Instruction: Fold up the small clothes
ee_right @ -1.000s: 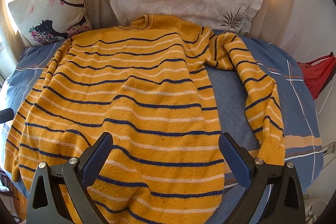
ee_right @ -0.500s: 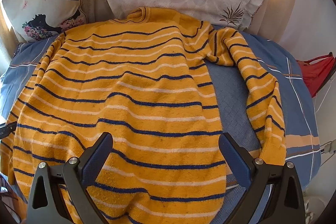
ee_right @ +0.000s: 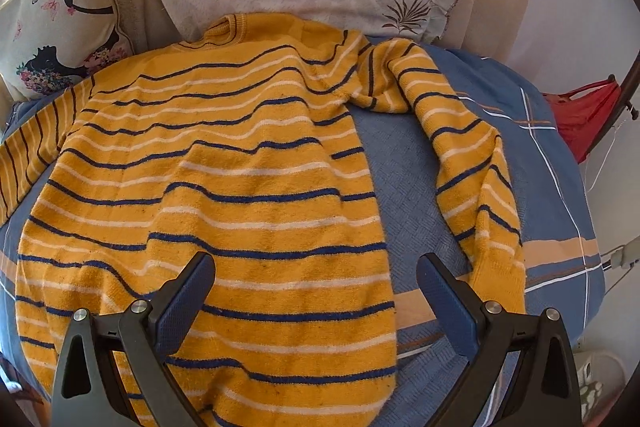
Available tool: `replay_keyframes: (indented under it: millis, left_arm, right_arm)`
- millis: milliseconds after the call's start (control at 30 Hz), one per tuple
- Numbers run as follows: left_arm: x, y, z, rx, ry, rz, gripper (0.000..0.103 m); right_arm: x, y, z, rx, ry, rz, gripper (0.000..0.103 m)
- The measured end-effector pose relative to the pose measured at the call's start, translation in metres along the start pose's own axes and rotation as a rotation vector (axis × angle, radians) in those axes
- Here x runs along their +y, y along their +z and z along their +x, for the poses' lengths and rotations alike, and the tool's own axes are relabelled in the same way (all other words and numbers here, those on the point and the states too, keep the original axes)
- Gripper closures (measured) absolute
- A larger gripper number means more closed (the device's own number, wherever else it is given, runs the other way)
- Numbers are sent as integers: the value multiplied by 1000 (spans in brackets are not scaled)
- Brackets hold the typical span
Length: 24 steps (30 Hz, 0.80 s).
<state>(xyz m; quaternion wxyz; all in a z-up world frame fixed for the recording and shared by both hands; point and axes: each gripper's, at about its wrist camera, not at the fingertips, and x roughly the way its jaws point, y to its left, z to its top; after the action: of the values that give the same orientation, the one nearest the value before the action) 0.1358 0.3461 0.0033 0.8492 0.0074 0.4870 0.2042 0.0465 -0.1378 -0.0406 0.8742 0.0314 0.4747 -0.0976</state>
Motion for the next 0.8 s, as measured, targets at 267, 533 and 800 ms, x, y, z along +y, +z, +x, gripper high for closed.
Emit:
replay_keyframes:
  millis: [267, 533, 800]
  left_arm:
    - [-60, -95, -36, 176, -459, -14, 75]
    - [-117, -182, -55, 346, -743, -29, 58]
    - [-161, -204, -81, 302, -843, 38, 42]
  right_arm:
    - [-44, -22, -9, 62, 111, 67, 1]
    - [-55, -67, -25, 145, 318, 20, 1]
    - [-39, -92, -11, 173, 512, -14, 8]
